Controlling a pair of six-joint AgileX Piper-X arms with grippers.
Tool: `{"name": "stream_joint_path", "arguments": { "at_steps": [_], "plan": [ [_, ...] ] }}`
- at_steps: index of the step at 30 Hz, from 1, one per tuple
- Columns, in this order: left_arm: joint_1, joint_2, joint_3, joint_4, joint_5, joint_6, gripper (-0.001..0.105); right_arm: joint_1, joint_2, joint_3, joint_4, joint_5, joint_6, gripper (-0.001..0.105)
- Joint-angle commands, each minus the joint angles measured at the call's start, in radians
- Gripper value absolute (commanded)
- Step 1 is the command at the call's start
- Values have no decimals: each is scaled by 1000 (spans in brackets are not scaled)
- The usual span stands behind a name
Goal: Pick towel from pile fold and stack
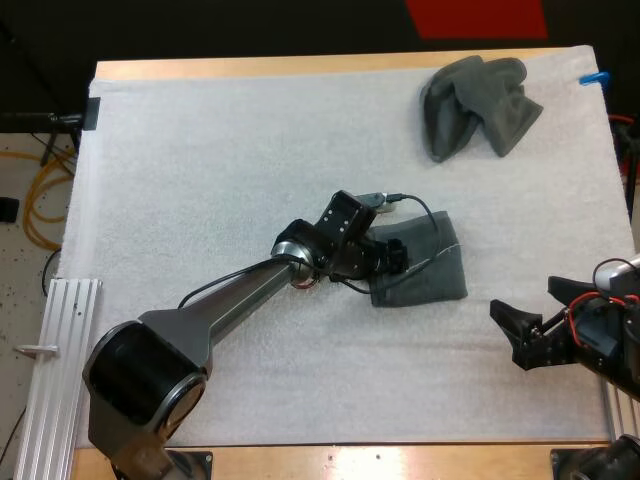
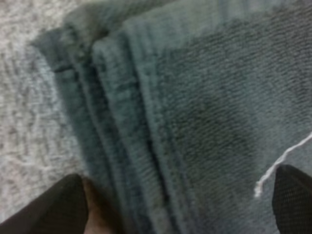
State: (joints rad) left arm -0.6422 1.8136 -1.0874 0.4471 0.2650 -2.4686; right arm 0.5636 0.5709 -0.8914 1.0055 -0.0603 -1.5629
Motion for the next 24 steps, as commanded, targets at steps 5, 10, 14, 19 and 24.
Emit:
{"name": "stream_joint_path", "arguments": {
  "at_steps": [5, 10, 14, 19, 24],
  "plan": [
    [-3, -31, 2, 25, -67, 4, 78, 3, -7, -2, 1, 8, -13, 78],
    [-3, 12, 2, 19, 12, 2, 78, 3, -7, -2, 1, 8, -13, 78],
    [-3, 39, 2, -71, 149, -3, 78, 3, -7, -2, 1, 8, -13, 78],
    [-3, 49, 2, -112, 212, -3, 78, 3, -7, -2, 1, 8, -13, 78],
    [-3, 49, 0, -112, 225, -3, 77, 3, -7, -2, 1, 8, -13, 78]
  ]
}}
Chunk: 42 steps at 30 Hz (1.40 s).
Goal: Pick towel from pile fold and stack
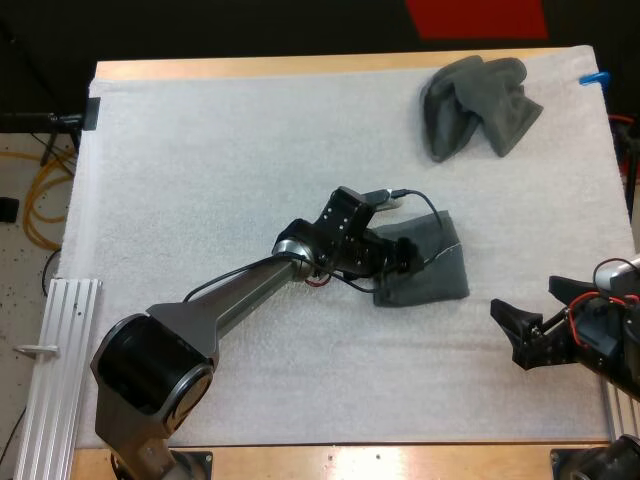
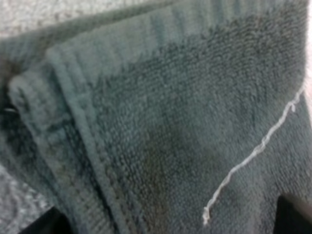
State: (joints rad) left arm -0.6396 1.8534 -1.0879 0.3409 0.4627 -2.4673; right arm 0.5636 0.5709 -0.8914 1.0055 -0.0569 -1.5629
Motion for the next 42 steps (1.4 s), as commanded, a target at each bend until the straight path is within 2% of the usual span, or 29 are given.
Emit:
{"name": "stream_joint_path", "arguments": {
  "at_steps": [1, 5, 6, 8, 10, 11, 13, 16, 21, 23, 26, 28, 29, 31, 34, 37, 38, 42],
  "plan": [
    [-6, 9, 1, -5, 27, -2, 76, 3, -7, -2, 1, 4, -13, 78],
    [-6, 9, 1, -5, 21, -2, 73, 3, -7, -2, 1, 4, -13, 78],
    [-6, 9, 1, -5, 20, -2, 70, 3, -7, -2, 1, 4, -13, 78],
    [-6, 9, 1, -5, 20, -2, 59, 3, -7, -2, 1, 4, -13, 78],
    [-6, 9, 1, -5, 20, 5, 41, 3, -7, -2, 1, 4, -12, 78],
    [-6, 9, 1, -5, 20, 10, 37, 3, -7, -2, 1, 4, -12, 78],
    [-6, 9, 1, -5, 20, 44, 19, 3, -7, -2, 1, 4, -12, 78],
    [-6, 9, 1, -5, 20, 75, 0, 3, -7, -2, 1, 4, -6, 78],
    [2, 2, 1, 6, 22, 139, 0, 3, -7, -2, 1, 4, -5, 78],
    [17, -8, -8, 49, 18, 183, 0, 3, -7, -2, 1, 4, -5, 78],
    [63, -25, -39, 198, -33, 290, 0, 3, -7, -2, 1, 8, -5, 78],
    [125, -37, -63, 326, -93, 377, 0, 3, -7, -2, 1, 15, -5, 78],
    [138, -39, -67, 349, -104, 407, 0, 3, -7, -2, 1, 15, -5, 78],
    [216, -53, -86, 470, -171, 525, 0, 3, -7, -2, 1, 15, -5, 78],
    [313, -72, -98, 580, -270, 629, 0, 3, -7, -2, 1, 15, -5, 78],
    [407, -92, -100, 656, -387, 717, 0, 3, -7, -2, 1, 15, -5, 78],
    [427, -94, -100, 664, -400, 736, 0, 3, -7, -2, 1, 17, -5, 78],
    [553, -97, -100, 730, -567, 849, 0, 3, -7, -2, 1, 16, -5, 78]
  ]
}}
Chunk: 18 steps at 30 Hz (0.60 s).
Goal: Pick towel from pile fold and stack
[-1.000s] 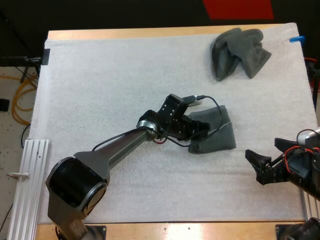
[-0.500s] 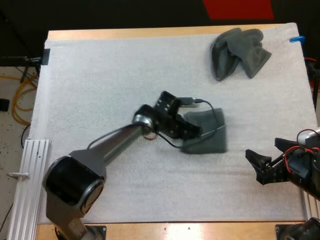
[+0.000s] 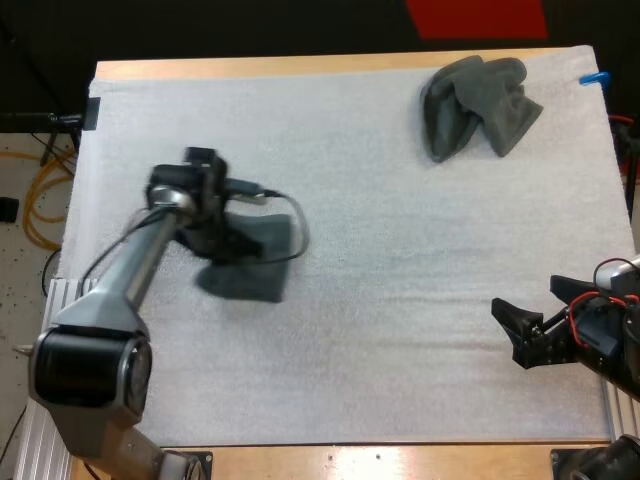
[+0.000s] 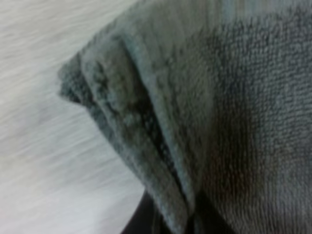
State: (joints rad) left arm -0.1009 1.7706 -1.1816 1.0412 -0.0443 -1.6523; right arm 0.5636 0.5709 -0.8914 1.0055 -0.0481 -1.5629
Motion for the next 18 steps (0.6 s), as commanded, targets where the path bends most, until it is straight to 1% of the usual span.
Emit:
{"name": "stream_joint_path", "arguments": {
  "at_steps": [1, 4, 5, 7, 10, 15, 18],
  "plan": [
    [40, -14, -6, 38, -101, 56, 0, 3, -7, -2, 1, 7, -5, 78],
    [104, -14, -6, 42, -182, 92, 0, 3, -7, -2, 1, 7, -5, 78],
    [117, -14, -6, 42, -189, 94, 0, 3, -7, -2, 1, 7, -5, 78],
    [165, -14, -6, 36, -192, 114, 0, 3, -7, -2, 1, 4, -5, 78],
    [216, -14, -6, 34, -192, 115, 0, 3, -7, -2, 1, 2, -5, 78],
    [269, -14, -6, 36, -188, 115, 0, 3, -7, -2, -7, 2, -5, 78],
    [279, -14, -6, 43, -188, 115, 1, 3, -7, -2, -21, 2, -5, 78]
  ]
}}
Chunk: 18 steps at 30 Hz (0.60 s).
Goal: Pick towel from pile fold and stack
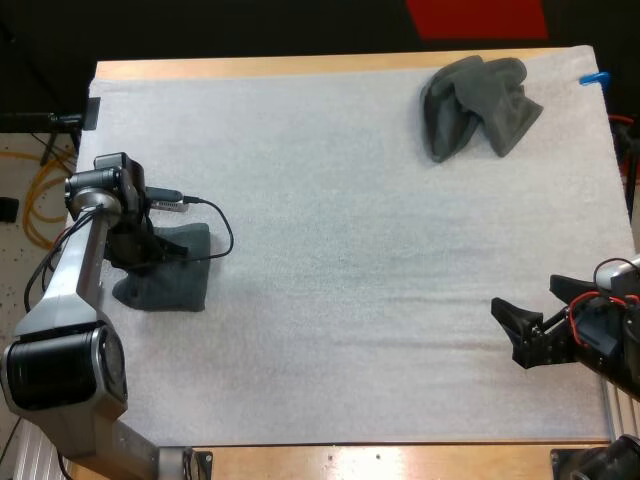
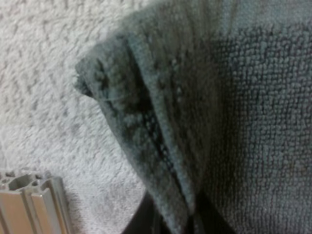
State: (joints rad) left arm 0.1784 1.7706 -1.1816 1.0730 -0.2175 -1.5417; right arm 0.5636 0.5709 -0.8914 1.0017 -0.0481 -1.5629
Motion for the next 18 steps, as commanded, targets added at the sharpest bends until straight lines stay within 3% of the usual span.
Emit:
{"name": "stream_joint_path", "arguments": {
  "at_steps": [1, 7, 10, 15, 18],
  "plan": [
    [0, -14, -6, 11, -15, 5, 3, 3, -7, -2, -24, 2, -5, 78],
    [0, -14, -6, 11, -26, 14, 30, 3, -7, -2, -36, -1, -5, 78],
    [0, -16, -6, 11, -98, 22, 40, 3, -7, -2, -36, -1, -5, 78],
    [0, -48, -9, 0, -265, 37, 42, 3, -7, -2, -36, -1, -5, 78],
    [0, -95, -24, 0, -252, 37, 42, 3, -7, -2, -36, -1, -5, 78]
  ]
}}
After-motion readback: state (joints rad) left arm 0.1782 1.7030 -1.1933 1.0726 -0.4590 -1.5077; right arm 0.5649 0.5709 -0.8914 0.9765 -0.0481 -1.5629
